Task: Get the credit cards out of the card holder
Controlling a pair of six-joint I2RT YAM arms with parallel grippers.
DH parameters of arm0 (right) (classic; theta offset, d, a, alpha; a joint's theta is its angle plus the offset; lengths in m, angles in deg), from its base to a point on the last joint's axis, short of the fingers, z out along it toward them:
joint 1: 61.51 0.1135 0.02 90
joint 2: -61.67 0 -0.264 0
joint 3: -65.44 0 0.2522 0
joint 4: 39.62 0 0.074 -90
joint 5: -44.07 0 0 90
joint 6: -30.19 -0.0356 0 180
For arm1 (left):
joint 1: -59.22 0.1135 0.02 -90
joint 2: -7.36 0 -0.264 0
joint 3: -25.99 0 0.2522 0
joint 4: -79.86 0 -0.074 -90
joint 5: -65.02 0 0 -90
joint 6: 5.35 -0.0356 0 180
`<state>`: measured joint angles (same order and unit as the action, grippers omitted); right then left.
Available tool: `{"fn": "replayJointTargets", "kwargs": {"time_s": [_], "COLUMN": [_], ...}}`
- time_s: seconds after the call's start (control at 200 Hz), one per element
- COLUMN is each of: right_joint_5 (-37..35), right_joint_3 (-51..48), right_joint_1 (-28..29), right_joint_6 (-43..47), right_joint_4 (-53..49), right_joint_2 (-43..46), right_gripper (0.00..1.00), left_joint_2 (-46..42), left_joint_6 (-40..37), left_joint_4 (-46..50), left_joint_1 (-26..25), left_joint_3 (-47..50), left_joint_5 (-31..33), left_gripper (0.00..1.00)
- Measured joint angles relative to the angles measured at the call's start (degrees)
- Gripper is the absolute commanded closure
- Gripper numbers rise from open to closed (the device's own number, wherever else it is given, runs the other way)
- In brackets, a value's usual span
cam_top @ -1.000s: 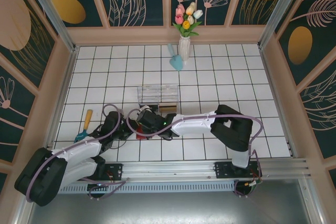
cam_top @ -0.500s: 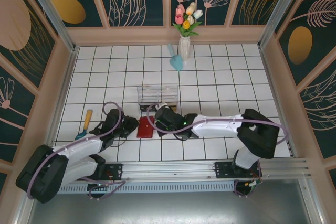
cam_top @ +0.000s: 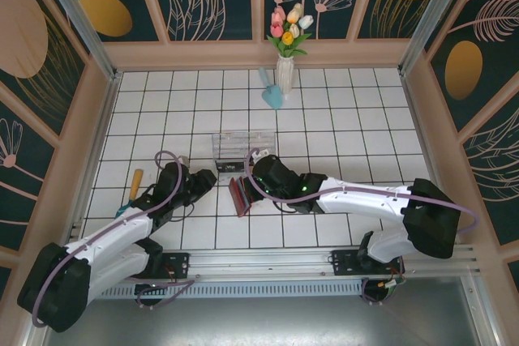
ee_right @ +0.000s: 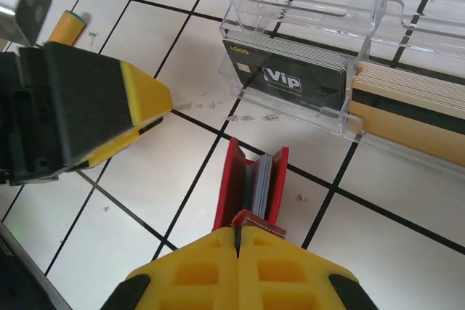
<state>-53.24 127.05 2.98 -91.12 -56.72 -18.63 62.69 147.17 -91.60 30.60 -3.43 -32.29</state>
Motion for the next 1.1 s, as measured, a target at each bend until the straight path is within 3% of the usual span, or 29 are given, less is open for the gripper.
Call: {"fn": "replayJointTargets", "kwargs": {"time_s": [0.741,0.936,1.101], "right_joint_5": [-3.6,-7.5,-9.9], "right_joint_3": [-1.9,-8.5,-15.0], "right_joint_1": [-0.5,-6.0,-10.5], "right_joint_6": [-2.6,-4.8,-6.5], "right_joint_4": [-0.3,-2.1,-4.2], "right_joint_2": [4.8,8.9,11.4], "right_gripper": [1.0,1.0,1.0], "left_joint_2": [-0.5,0.5,5.4], "left_joint_6": [-3.0,-3.0,-2.9], "left_joint_4": [2.5,2.1,0.2], "left_joint_1": [0.0,-1.0,-6.0], "left_joint_3": [-1.2,-1.2,-2.0], "left_joint_5": [-1.4,-1.9,-1.6], "left_gripper": [0.6,0.6,0.6]}}
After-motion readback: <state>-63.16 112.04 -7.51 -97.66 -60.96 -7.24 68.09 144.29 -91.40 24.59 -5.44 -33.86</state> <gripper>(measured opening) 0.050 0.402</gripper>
